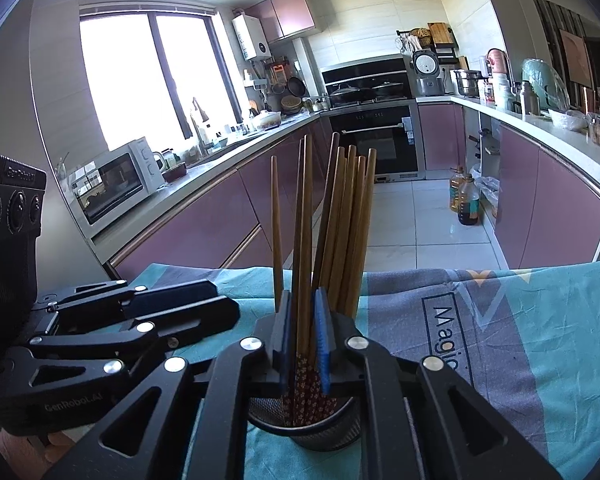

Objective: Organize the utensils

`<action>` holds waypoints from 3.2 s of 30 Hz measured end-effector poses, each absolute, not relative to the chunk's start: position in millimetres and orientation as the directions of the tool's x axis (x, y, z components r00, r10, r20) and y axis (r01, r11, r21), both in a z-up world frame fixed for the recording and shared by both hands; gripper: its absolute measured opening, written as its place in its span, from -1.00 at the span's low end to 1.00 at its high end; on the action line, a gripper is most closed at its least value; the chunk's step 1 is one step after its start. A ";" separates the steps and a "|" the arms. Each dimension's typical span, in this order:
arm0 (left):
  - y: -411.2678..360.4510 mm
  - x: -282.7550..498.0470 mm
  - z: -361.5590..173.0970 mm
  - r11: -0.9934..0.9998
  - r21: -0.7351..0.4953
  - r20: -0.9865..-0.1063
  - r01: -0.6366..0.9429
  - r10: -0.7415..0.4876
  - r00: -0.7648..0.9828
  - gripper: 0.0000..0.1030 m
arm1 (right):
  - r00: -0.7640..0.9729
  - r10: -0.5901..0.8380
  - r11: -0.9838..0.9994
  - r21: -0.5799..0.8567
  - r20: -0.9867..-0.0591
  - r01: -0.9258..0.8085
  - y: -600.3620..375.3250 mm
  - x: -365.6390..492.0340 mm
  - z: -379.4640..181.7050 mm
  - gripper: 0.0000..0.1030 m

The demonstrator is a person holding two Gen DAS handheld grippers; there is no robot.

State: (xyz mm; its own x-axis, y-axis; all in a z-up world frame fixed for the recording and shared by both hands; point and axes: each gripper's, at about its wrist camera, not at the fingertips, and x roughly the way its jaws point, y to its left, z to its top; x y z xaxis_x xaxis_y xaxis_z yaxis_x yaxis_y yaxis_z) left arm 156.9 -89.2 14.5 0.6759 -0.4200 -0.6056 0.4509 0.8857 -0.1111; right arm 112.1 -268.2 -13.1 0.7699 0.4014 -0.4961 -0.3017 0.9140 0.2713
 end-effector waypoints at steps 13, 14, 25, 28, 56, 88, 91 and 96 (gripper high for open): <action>-27.9 98.6 12.7 0.965 -0.049 -0.472 0.259 -0.251 0.845 0.89 | 0.848 0.297 0.955 0.122 -0.438 -0.272 -258.3 64.0 -13.4 0.75; -22.8 94.1 11.1 0.969 -0.043 -0.468 0.245 -0.236 0.852 0.89 | 0.853 0.290 0.957 0.109 -0.434 -0.270 -256.6 59.7 -13.7 0.87; 11.6 37.9 9.0 0.994 0.008 -0.373 0.105 -0.094 0.923 0.89 | 0.890 0.264 0.964 0.064 -0.372 -0.259 -244.4 23.8 -10.7 0.88; 18.2 21.2 11.7 0.996 0.004 -0.342 0.090 -0.084 0.936 0.89 | 0.901 0.250 0.967 0.052 -0.354 -0.248 -240.1 13.8 -10.1 0.88; 32.0 -38.5 24.8 0.999 0.016 -0.217 0.034 -0.029 0.976 0.89 | 0.937 0.228 0.973 0.026 -0.265 -0.229 -229.8 -21.3 -4.3 0.88; 32.8 -42.6 29.0 1.000 0.022 -0.201 0.013 -0.008 0.980 0.89 | 0.940 0.220 0.975 0.031 -0.261 -0.219 -230.1 -20.6 -1.7 0.88; 33.1 -42.7 28.8 1.000 0.022 -0.201 0.012 -0.008 0.980 0.89 | 0.941 0.221 0.975 0.031 -0.257 -0.221 -230.6 -20.7 -1.4 0.88; 33.1 -43.3 29.1 1.000 0.020 -0.201 0.011 -0.007 0.980 0.89 | 0.941 0.222 0.975 0.031 -0.255 -0.222 -231.2 -21.5 -1.9 0.88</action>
